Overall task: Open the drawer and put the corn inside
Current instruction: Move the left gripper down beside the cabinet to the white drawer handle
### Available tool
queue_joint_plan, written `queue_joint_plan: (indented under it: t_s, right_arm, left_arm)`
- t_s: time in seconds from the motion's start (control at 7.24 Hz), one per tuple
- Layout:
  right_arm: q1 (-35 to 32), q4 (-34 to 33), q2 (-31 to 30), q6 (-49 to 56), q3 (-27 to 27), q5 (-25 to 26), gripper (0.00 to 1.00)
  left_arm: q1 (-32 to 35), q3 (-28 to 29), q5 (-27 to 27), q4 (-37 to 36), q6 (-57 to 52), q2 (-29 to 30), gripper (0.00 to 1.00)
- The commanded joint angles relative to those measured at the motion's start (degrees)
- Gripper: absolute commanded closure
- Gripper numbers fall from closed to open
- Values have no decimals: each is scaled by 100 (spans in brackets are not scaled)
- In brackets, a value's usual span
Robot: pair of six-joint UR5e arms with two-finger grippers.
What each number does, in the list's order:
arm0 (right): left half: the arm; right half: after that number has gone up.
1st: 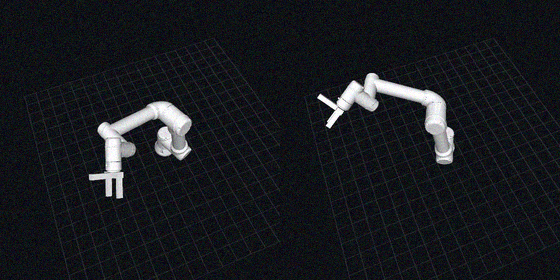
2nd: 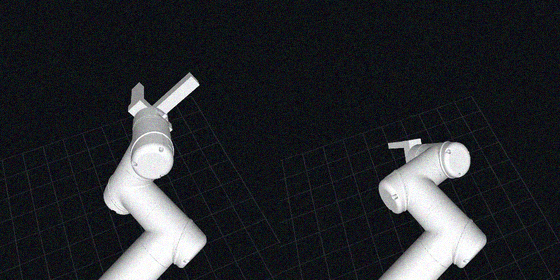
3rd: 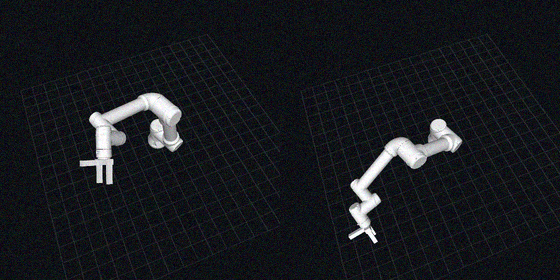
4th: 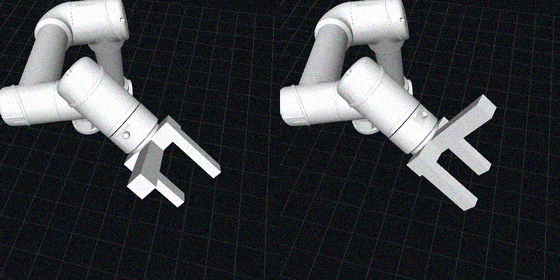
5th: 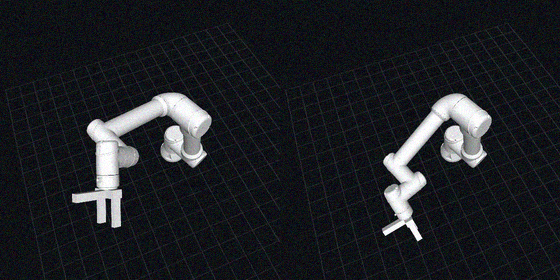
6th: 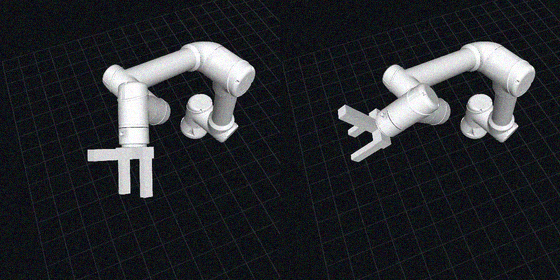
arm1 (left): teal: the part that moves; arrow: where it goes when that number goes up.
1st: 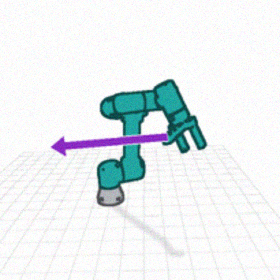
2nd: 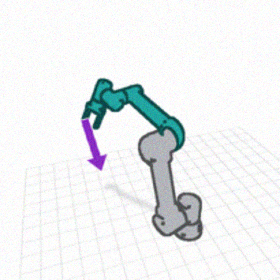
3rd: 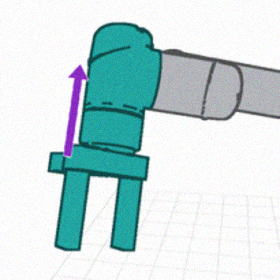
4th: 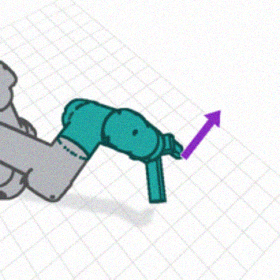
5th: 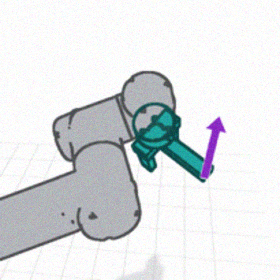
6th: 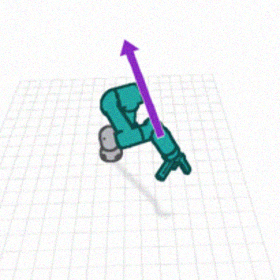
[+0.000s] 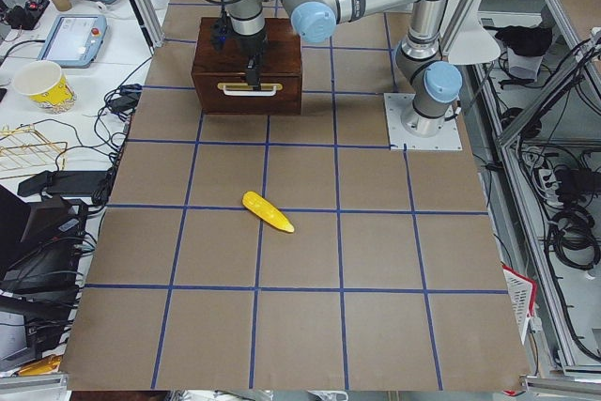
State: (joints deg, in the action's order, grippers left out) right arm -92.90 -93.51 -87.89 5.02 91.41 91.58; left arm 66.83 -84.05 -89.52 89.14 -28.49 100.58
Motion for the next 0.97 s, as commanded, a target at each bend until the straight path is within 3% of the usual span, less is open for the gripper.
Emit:
queue_joint_plan:
  t_s: [0.0,0.69,0.83]
  right_arm:
    - [0,0,0,-1,0,0,0]
    - [0,0,0,-1,0,0,0]
    - [17,0,0,-1,0,0,0]
  left_arm:
    - [-222,-146,240,-466,-508,276,0]
    - [-223,-436,1215,-792,-755,831,0]
    - [-223,-611,1278,-1123,-746,919,0]
